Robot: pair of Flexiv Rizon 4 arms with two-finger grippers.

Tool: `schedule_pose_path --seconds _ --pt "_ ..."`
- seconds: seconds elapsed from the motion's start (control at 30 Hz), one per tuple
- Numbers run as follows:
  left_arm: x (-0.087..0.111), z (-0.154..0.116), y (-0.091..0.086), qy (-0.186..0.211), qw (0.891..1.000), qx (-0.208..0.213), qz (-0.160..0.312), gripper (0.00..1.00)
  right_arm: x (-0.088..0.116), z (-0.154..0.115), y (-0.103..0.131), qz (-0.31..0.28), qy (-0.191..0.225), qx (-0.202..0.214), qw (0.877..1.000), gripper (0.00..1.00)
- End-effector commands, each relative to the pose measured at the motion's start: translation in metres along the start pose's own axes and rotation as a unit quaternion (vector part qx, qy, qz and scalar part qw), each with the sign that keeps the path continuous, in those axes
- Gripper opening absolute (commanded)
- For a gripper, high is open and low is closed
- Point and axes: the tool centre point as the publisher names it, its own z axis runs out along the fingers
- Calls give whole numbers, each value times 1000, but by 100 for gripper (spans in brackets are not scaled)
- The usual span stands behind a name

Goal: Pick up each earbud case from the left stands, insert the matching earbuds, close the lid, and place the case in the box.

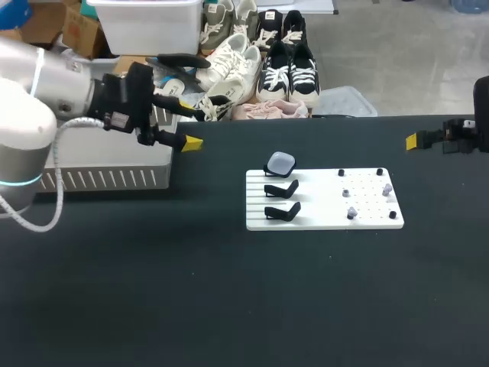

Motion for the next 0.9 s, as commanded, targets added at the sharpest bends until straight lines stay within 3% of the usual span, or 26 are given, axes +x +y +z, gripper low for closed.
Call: schedule_pose_path --seconds 0.03,0.4,0.9 --pt "0 30 10 0 999 45 2 100 0 0 0 0 0 0 1000 100" --pt "3 72 9 0 996 84 10 100 0 0 0 0 0 0 1000 100" --pt "12 121 -2 -4 995 95 26 100 0 0 0 0 0 0 1000 100"
